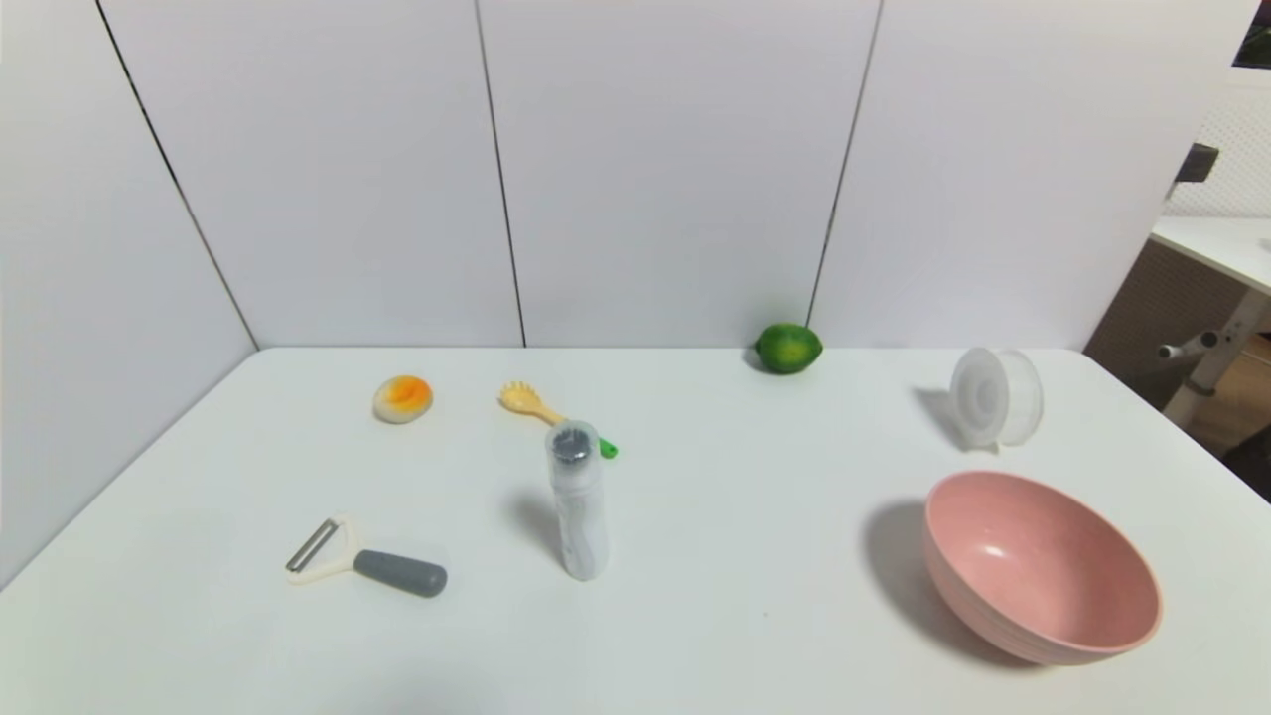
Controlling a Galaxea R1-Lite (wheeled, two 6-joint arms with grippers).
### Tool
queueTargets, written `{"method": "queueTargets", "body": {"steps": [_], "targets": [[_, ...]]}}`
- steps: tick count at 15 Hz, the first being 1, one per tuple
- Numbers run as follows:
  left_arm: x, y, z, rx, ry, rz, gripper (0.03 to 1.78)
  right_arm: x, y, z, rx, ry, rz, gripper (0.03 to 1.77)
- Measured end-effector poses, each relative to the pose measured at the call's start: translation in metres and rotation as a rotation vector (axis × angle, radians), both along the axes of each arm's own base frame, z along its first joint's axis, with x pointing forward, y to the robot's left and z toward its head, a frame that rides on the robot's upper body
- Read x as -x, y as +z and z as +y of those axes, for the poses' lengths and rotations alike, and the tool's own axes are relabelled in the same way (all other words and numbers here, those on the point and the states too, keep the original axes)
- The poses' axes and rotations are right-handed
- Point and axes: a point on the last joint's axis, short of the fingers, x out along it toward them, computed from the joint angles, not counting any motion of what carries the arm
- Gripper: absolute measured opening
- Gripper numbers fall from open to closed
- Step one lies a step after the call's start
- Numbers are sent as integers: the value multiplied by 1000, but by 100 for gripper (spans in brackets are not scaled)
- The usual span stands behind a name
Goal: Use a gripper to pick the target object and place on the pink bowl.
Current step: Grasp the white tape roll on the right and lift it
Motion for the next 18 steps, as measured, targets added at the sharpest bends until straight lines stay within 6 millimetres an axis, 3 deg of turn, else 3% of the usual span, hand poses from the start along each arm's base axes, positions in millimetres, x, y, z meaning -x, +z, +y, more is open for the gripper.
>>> {"method": "queueTargets", "body": {"steps": [7, 13, 18], "targets": [[0, 0, 0, 0, 0, 0, 169, -3, 1, 0, 16, 11, 40, 171], [0, 0, 0, 0, 0, 0, 169, -14, 89, 0, 8, 8, 9, 171], [0, 0, 0, 0, 0, 0, 169, -69, 135, -1, 14, -26, 158, 171]]}}
